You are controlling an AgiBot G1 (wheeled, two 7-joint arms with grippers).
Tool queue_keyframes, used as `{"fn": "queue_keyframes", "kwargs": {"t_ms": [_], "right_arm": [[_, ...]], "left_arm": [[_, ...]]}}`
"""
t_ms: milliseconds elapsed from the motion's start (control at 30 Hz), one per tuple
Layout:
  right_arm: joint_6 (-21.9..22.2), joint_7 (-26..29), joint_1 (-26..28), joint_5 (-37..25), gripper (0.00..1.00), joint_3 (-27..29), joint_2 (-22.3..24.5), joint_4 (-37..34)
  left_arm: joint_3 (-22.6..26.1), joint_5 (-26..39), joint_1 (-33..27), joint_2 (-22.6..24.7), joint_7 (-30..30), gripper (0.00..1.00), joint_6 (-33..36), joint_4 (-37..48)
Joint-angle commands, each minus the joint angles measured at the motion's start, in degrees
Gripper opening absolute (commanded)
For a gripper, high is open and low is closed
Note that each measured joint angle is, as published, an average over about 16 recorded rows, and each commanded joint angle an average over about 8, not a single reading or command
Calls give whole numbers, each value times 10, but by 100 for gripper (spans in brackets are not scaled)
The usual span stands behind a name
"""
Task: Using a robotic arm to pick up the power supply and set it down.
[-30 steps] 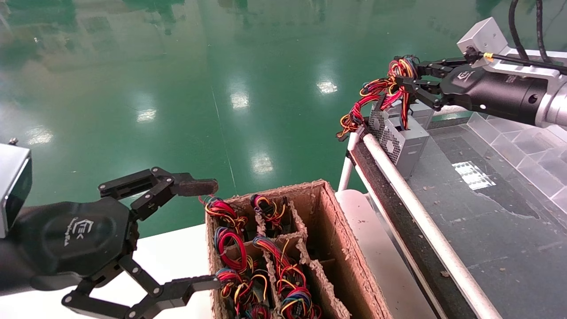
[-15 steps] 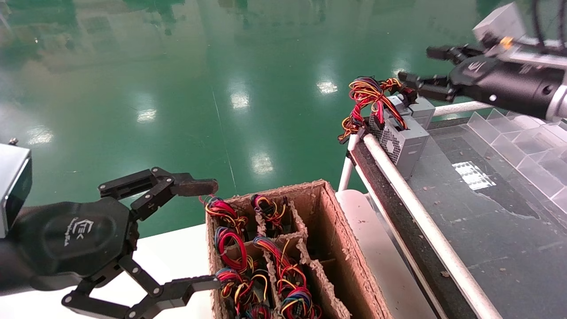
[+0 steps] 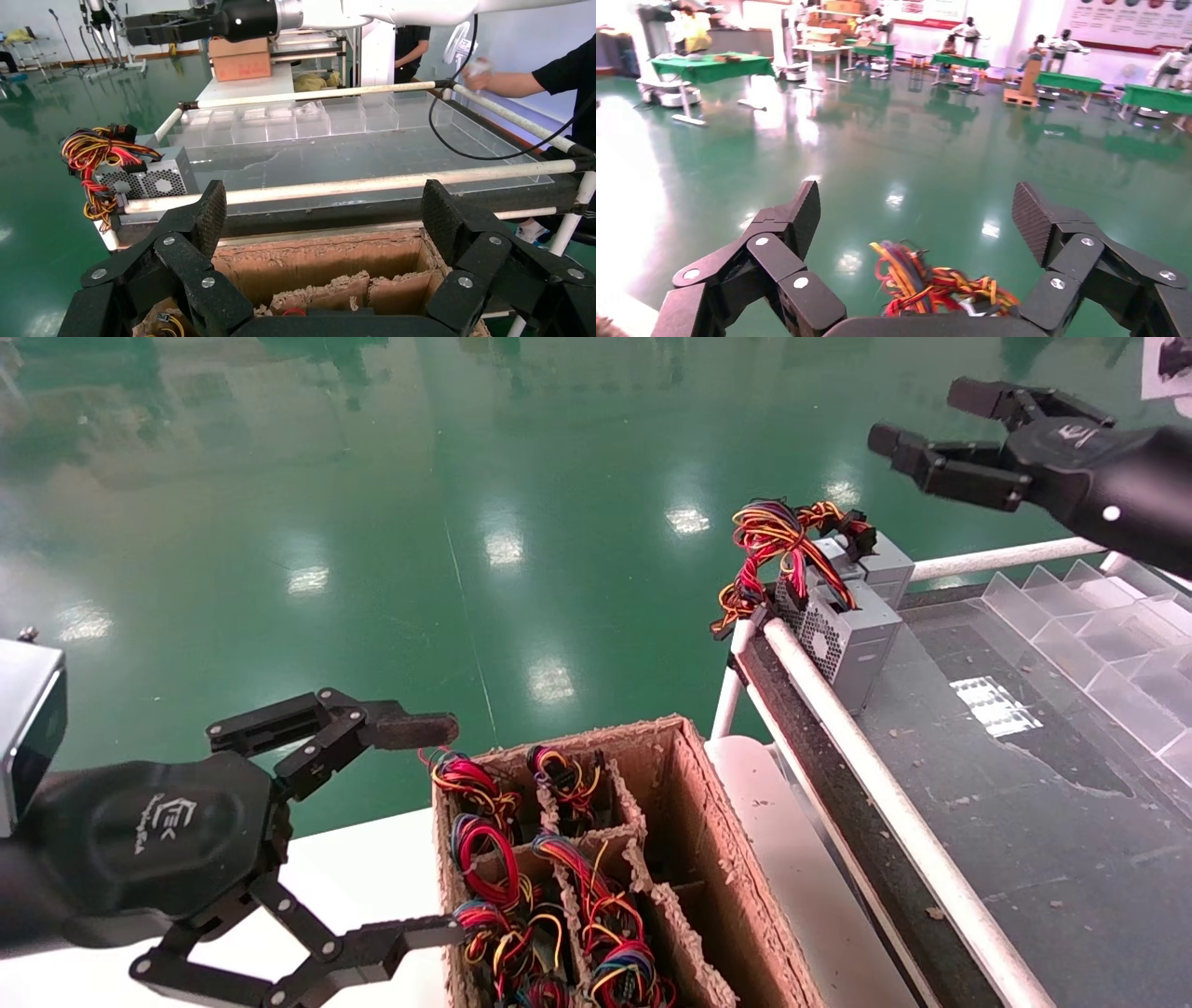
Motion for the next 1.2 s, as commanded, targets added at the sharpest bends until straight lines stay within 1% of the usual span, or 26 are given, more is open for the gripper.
{"fn": "queue_keyframes", "kwargs": {"t_ms": [33, 1100, 1200], "right_arm": [[-5, 9, -15, 6, 100, 4, 7, 26], [-87, 159, -258, 103, 100, 60, 114, 431], [-91, 166, -269, 108, 100, 63, 119, 450]], "left_arm": [[0, 0, 0, 0, 0, 100, 0, 0], [0, 0, 0, 0, 0, 100, 0, 0], [0, 0, 0, 0, 0, 100, 0, 0]]}}
